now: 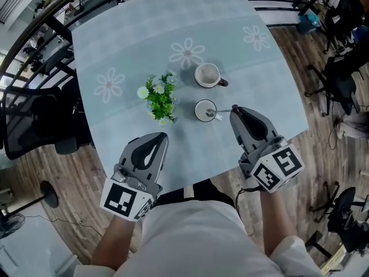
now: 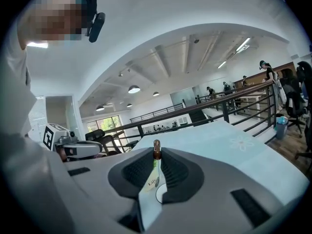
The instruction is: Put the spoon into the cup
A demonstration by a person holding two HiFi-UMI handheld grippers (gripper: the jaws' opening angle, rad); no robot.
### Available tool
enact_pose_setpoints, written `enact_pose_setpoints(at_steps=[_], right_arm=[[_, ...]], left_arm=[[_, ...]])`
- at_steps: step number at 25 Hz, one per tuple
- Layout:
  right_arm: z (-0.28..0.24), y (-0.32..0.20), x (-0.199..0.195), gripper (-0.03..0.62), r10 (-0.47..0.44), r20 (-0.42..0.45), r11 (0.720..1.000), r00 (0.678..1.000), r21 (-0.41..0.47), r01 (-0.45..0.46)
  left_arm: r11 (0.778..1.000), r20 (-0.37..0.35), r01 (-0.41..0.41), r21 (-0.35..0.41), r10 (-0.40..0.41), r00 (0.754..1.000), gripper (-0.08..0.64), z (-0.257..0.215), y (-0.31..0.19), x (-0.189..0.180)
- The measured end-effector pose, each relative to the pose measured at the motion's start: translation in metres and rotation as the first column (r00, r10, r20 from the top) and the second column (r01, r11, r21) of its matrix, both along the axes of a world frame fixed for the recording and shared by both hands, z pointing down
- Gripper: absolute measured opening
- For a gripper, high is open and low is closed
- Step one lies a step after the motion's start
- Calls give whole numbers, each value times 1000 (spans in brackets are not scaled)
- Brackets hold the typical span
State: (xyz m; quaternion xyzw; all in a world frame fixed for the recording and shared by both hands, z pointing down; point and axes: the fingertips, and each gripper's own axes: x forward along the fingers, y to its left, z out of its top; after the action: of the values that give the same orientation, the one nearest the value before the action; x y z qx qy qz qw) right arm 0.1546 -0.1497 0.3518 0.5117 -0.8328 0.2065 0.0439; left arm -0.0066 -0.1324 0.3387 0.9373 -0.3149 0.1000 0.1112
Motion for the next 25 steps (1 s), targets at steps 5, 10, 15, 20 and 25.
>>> enact_pose_setpoints(at_steps=[5,10,15,20,25], right_arm=[[20,-16,-3,57,-45,7,999,999,-24,45],[41,-25,-4,57,-73,19,996,997,-54,73],[65,-33,-6,57,-92,27,992,995,-87,94],[83,-39,-7,57,-94,35,989,995,-108,97],[99,-42,-9,57,-93,40,987,995,-130,97]], left_arm=[[999,11,32,-18,-32,999,18,12,-6,7],[998,19,58,-23,-58,998,18,18,-8,10],[995,26,89,-45,-88,996,18,29,-10,6],[992,37,106,-67,-103,994,18,42,-9,3],[991,39,110,-76,-108,993,18,49,-10,2]])
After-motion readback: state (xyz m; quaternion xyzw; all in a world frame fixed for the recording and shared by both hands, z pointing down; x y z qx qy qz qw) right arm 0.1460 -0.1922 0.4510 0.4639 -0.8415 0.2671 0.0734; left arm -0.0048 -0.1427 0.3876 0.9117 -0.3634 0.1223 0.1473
